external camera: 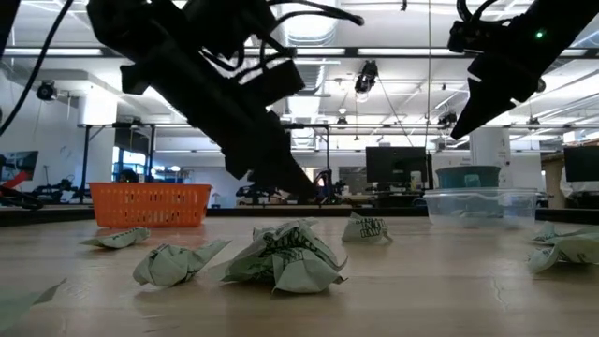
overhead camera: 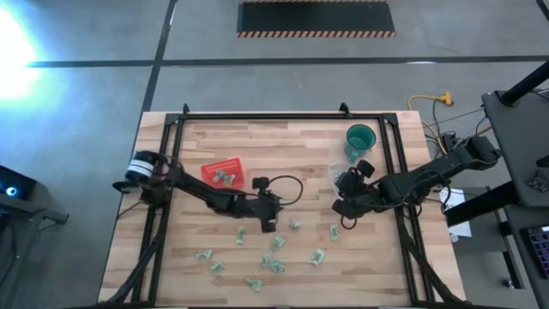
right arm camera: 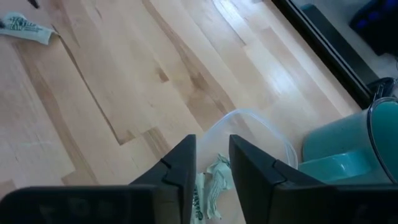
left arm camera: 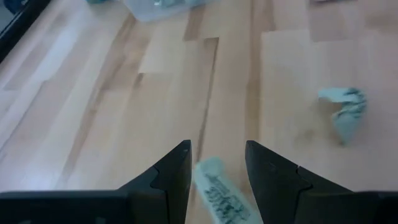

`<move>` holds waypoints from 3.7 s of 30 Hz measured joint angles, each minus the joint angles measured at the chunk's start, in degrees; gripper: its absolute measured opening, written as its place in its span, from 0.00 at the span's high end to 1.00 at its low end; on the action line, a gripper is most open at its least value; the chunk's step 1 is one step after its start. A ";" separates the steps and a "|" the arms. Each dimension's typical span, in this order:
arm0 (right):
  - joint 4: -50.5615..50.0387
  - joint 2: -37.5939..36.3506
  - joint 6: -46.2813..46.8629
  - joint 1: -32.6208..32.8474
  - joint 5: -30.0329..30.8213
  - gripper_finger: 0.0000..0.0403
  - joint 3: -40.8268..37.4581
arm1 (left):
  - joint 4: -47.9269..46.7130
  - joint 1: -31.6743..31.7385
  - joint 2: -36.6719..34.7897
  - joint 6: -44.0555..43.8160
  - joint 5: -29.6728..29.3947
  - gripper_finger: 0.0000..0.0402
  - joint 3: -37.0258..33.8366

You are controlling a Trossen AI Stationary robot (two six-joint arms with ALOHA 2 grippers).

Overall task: Pick and place items into bin
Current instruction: Put the stevia packet into the orange bin

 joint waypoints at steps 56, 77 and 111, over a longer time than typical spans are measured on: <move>1.62 0.02 -0.28 0.00 -0.11 0.83 -0.07 | -12.48 3.75 0.50 -9.31 11.39 0.38 2.22; 1.60 0.04 -0.32 0.00 -0.09 0.83 -0.08 | -13.20 3.61 0.50 -8.78 12.62 0.61 1.16; 1.60 0.05 -0.43 -0.02 -0.04 0.83 -0.69 | -17.98 3.72 -6.11 -4.13 11.35 1.00 2.69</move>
